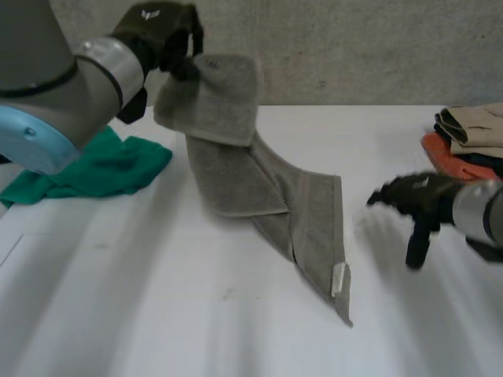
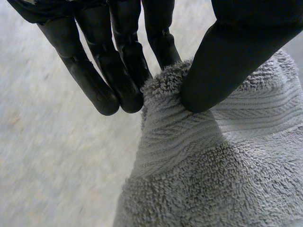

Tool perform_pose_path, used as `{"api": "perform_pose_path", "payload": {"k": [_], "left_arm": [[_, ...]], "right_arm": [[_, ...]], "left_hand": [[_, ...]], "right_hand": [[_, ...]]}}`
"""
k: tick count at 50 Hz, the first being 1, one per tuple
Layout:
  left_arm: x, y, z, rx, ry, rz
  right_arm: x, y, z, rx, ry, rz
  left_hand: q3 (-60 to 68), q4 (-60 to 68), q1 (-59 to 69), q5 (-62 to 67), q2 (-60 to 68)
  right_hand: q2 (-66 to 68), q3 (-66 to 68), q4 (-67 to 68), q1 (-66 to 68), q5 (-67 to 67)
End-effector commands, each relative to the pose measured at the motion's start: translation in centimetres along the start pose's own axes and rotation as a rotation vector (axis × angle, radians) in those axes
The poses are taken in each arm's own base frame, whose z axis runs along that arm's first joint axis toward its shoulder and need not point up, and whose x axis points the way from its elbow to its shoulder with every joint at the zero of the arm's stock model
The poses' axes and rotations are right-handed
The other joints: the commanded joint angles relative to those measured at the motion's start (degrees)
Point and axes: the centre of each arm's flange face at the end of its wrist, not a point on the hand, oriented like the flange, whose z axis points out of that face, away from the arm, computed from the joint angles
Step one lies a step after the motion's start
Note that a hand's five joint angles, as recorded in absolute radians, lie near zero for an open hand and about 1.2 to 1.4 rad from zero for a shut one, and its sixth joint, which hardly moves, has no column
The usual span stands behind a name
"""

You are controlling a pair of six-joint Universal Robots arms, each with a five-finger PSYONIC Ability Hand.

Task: Fold the laundry.

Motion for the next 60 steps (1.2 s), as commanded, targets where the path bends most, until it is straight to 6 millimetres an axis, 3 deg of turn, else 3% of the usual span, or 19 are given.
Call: {"api": "perform_pose_path", "payload": {"k": [1,5,13,14,16,17,19,23,24,27,28,30,32,35,39,47,51,54,60], "left_arm": [[3.5,-4.7,-4.4,0.055,0.135,0.004],[4.4,-5.2,-6.2,0.058,0.19,0.006],[4.6,-6.6,-7.9,0.122,0.225,0.02],[4.5,-6.5,-7.8,0.122,0.225,0.021],[4.0,-6.4,-7.7,0.124,0.214,0.022],[3.8,-6.3,-7.5,0.123,0.207,0.021],[3.1,-6.3,-7.2,0.122,0.188,0.026],[1.3,-5.5,-5.6,0.119,0.127,0.031],[0.3,-5.2,-4.6,0.128,0.094,0.036],[-1.3,-4.9,-3.1,0.145,0.044,0.037],[-2.3,-4.7,-2.2,0.155,0.007,0.038],[-3.3,-4.2,-1.3,0.154,-0.026,0.028],[-4.0,-3.2,-0.3,0.138,-0.051,-0.002],[-4.3,-1.4,0.6,0.098,-0.054,-0.045],[-4.2,4.9,2.1,-0.062,-0.052,-0.123],[-5.3,16.6,2.1,-0.366,-0.104,-0.115],[-5.1,19.9,1.2,-0.483,-0.112,-0.053],[-4.9,20.7,0.7,-0.527,-0.113,-0.019],[-4.7,19.2,0.0,-0.528,-0.134,0.042]], "right_arm": [[-1.1,-5.3,5.7,0.296,0.048,0.006],[-3.5,-6.3,10.0,0.414,-0.028,0.038],[-7.6,-4.7,16.6,0.407,-0.152,0.221],[-7.6,-4.6,17.1,0.41,-0.143,0.237],[-7.1,-4.6,18.0,0.419,-0.112,0.267],[-6.3,-5.0,18.7,0.435,-0.06,0.289],[-5.0,-5.8,18.8,0.466,0.007,0.299],[0.3,-9.5,16.4,0.591,0.195,0.298],[2.1,-11.3,14.5,0.651,0.242,0.277],[4.0,-14.3,10.8,0.751,0.291,0.239],[5.2,-16.6,7.7,0.846,0.32,0.207],[6.2,-18.9,4.3,0.958,0.345,0.174],[5.9,-19.9,2.2,1.026,0.323,0.142],[4.4,-18.2,2.9,0.957,0.251,0.144],[2.3,-14.6,3.2,0.83,0.171,0.153],[-0.7,-5.0,8.4,0.594,0.12,0.129],[-1.3,-1.3,10.5,0.473,0.118,0.093],[-1.3,-0.3,10.8,0.43,0.118,0.064],[-1.3,0.1,9.6,0.348,0.096,0.032]], "left_hand": [[12.2,11.6,17.3,14.3,11.7],[12.2,11.6,17.3,14.3,11.7],[12.2,11.6,17.3,14.3,11.7],[12.2,11.6,17.3,14.3,11.7],[12.2,11.6,17.3,14.3,11.7],[12.2,11.6,17.3,14.3,11.7],[12.2,11.6,17.3,14.3,11.7],[12.2,11.6,17.3,14.3,11.7],[12.2,11.6,17.3,14.3,11.7],[12.2,11.6,17.3,14.3,11.7],[12.2,11.6,17.3,14.3,11.7],[12.2,11.6,17.3,14.3,11.7],[12.2,11.6,17.3,14.3,11.7],[12.2,11.6,17.3,14.3,11.7],[12.2,11.6,17.3,14.3,11.7],[12.2,11.6,17.3,14.3,11.7],[12.2,11.6,17.3,14.3,11.7],[12.2,11.6,17.3,14.3,11.7],[-23.1,-23.6,-17.9,-20.9,-23.5]], "right_hand": [[-1.9,-1.8,-1.9,-2.6,-2.7],[-1.9,-1.8,-1.9,-2.6,-2.7],[-1.9,-1.8,-1.9,-2.6,-2.7],[3.5,3.7,3.6,2.9,2.8],[35.1,35.2,35.2,34.4,34.3],[67.7,67.9,67.8,67.1,67.0],[68.1,68.2,68.1,67.4,67.3],[68.1,68.2,68.1,67.4,67.3],[68.1,68.2,68.1,67.4,67.3],[68.1,68.2,68.1,67.4,67.3],[68.1,68.2,68.1,67.4,67.3],[68.1,68.2,68.1,67.4,67.3],[68.1,68.2,68.1,67.4,67.3],[68.1,68.2,68.1,67.4,67.3],[68.1,68.2,68.1,67.4,67.3],[68.1,68.2,68.1,67.4,67.3],[68.1,68.2,68.1,67.4,67.3],[68.1,68.2,68.1,67.4,67.3],[68.1,68.2,68.1,67.4,67.3]]}}
